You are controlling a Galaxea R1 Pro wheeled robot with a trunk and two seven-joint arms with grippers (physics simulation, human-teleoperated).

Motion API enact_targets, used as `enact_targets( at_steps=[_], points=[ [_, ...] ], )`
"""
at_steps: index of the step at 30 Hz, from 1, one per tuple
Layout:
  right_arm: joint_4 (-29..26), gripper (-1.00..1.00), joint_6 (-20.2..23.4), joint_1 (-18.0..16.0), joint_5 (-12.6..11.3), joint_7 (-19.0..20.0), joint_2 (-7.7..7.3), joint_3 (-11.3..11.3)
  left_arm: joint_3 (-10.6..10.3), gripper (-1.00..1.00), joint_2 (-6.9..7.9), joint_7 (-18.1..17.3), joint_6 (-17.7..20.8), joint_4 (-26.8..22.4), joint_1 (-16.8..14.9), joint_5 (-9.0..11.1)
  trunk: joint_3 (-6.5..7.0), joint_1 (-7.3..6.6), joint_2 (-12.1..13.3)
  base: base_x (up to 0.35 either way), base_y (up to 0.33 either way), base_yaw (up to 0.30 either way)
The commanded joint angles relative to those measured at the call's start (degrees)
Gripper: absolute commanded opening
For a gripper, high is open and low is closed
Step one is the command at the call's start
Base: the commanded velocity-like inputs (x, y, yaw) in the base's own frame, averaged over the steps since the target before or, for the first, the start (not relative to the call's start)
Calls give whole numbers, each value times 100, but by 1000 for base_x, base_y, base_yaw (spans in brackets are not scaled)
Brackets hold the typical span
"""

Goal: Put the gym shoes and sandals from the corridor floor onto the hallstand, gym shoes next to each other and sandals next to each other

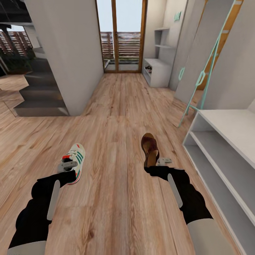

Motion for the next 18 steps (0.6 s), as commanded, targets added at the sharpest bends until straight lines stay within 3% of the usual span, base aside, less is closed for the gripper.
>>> enact_targets(
  at_steps=[1, 18],
  points=[
    [0, -100, 2, 1, -25, -20, 0, 0, 1, -100, 0, -1, 1, 11, 0, -3, 0, 0, 0, 338, 0, 0],
    [35, -100, 2, 0, -25, -24, 2, 7, 2, -100, 9, -1, 0, 40, 0, -2, 0, 0, 0, 338, 0, 0]
  ],
)
